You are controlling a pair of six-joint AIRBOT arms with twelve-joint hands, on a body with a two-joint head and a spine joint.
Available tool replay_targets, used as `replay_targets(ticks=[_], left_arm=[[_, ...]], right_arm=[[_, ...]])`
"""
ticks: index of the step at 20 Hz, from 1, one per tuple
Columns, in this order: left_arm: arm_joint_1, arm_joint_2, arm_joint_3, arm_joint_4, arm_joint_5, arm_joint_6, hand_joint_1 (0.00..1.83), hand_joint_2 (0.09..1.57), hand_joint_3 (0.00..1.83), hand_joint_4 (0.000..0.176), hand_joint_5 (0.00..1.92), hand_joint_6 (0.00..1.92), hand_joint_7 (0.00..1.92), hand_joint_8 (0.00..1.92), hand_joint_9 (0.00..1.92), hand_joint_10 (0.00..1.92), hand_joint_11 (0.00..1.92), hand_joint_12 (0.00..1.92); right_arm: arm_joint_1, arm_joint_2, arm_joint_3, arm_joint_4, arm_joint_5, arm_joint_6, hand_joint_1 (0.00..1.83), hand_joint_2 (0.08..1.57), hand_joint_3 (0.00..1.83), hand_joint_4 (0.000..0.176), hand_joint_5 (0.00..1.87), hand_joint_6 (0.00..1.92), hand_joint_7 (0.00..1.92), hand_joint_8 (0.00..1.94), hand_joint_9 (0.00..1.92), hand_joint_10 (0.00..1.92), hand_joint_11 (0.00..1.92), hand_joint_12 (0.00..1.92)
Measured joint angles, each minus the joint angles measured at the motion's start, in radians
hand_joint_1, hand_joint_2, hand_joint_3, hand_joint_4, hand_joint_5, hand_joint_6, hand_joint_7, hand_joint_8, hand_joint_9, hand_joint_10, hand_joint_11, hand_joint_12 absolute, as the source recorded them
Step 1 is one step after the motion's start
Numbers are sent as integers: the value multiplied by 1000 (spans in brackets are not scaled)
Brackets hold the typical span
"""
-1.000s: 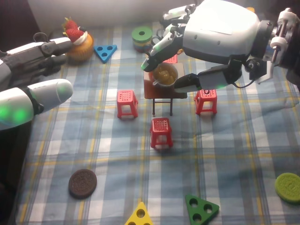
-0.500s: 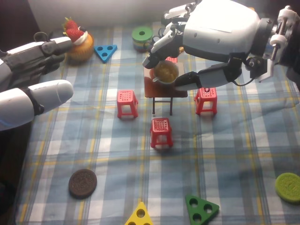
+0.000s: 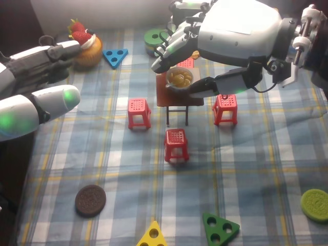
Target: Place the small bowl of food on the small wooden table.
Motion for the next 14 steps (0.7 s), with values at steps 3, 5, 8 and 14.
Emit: replay_targets(ticks=[3,5,8,14], left_arm=[[0,0,1,2,2,-2,524,1171,0,109,342,2,330,3,392,3,0,980],[0,0,1,2,2,-3,514,1170,0,99,345,3,330,4,373,2,0,925],[0,-5,4,2,1,-3,509,1170,0,60,392,6,343,2,369,2,0,928],[0,-6,8,3,4,-6,477,1153,0,93,376,0,311,7,275,7,0,597]], right_arm=[[0,-1,0,-3,0,0,1125,993,0,42,699,5,675,0,435,681,124,1471],[0,-1,0,-3,1,0,1099,1006,0,75,644,0,554,0,452,307,44,1414],[13,-1,0,-6,-4,0,1092,1026,0,71,598,0,487,0,495,43,53,1128],[25,-1,-1,-8,-5,0,1111,1028,0,73,581,2,511,6,479,0,50,973]])
